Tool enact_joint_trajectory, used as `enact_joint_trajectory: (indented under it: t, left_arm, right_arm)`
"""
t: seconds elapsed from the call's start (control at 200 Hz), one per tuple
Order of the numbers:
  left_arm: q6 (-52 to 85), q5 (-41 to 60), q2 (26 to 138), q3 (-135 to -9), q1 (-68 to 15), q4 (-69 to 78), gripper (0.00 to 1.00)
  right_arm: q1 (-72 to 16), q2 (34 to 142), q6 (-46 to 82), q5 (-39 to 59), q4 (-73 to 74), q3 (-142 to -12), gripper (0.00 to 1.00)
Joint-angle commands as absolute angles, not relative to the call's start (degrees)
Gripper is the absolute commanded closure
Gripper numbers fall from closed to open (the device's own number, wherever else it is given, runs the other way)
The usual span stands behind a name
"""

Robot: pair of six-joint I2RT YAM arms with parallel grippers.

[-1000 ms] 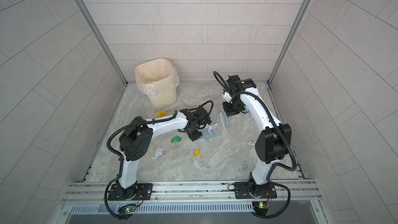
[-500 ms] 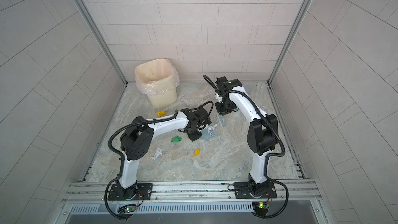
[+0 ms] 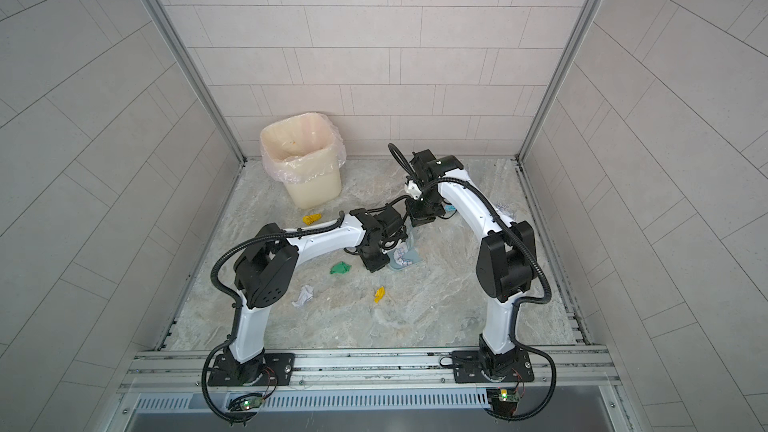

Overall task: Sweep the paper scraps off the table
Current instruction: 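Sweep the pink-and-blue printed paper into the dustpan with the right gripper's brush, then lift the dustpan toward the bin with the left gripper while the right raises the brush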

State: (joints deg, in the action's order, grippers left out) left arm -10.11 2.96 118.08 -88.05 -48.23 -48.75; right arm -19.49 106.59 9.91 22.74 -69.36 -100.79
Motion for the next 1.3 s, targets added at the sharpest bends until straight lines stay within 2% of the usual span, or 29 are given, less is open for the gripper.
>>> enact_joint_trajectory:
  t: [0.0, 0.355, 0.721, 1.041, 1.296]
  left_arm:
    - [-10.0, 2.7, 118.2, -88.6, -48.0, -49.7, 1.0]
    - [-8.3, 2.8, 113.7, -84.7, -47.3, -46.5, 1.0]
    - [-4.7, 0.4, 102.3, -82.8, -43.7, -52.1, 1.0]
    - [-2.0, -8.5, 94.4, -93.8, -38.0, -67.6, 1.0]
    - [-0.9, -11.9, 94.3, -106.3, -30.5, -77.6, 1.0]
  right_arm:
    - [-19.1, 102.5, 11.9, 26.9, -69.2, -100.6, 1.0]
    - [-13.3, 98.4, 11.4, 19.8, -72.3, -102.5, 1.0]
    - [-5.7, 89.5, 10.4, 21.7, -71.1, -94.1, 1.0]
    - [-5.4, 86.2, 10.3, 23.6, -69.3, -87.0, 1.0]
    - [-5.4, 85.8, 9.2, 25.0, -70.1, -87.0, 1.0]
